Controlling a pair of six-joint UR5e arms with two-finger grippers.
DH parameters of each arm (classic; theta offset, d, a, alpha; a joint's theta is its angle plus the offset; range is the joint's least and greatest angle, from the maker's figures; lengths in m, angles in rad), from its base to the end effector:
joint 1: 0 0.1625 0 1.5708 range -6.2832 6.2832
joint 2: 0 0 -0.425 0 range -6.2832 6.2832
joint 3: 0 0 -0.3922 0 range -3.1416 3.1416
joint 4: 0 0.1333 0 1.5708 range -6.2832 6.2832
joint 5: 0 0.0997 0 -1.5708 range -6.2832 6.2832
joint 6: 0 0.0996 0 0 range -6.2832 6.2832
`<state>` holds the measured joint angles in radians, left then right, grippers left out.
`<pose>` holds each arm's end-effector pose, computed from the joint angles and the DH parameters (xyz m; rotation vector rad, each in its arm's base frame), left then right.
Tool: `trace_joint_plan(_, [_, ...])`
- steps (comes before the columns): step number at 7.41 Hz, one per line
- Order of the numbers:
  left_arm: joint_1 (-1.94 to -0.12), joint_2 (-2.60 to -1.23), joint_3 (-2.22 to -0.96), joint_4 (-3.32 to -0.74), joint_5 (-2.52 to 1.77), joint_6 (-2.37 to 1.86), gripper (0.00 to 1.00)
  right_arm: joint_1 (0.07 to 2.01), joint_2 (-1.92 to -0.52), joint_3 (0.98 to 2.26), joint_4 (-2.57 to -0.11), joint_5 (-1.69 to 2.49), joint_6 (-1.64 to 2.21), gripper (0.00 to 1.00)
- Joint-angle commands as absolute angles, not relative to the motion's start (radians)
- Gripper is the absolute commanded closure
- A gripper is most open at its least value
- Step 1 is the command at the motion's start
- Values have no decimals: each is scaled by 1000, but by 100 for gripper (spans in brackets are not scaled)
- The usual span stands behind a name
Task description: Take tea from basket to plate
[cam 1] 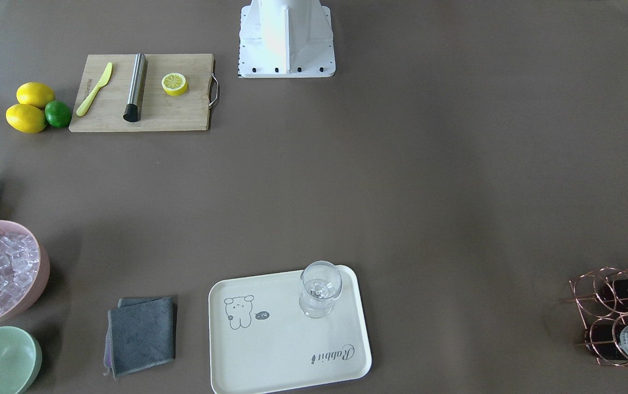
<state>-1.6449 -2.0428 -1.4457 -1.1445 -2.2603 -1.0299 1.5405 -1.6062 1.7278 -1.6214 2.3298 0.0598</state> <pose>-0.1183 -0.6484 0.4922 -0.4052 0.6078 -1.0848 0.0502 -0.4806 0.6047 0.0333 -0.7609 0.0011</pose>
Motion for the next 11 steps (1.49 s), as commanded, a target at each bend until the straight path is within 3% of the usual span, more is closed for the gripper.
trace_joint_plan(1, [-1643,-2104,-1303,-1296,-2261,-1390,1,1539,-1606,1718,-1621,2326,52,0])
trace_joint_plan(5, [-1608,-2249,-1097,-1435,-2260,-1619,1,1549,-1634,1727,-1623,2330,60,0])
trace_joint_plan(11, [-1545,-2252,-1092,-1529,-2261,-1787,4,1551,-1621,1749,-1621,2333,61,0])
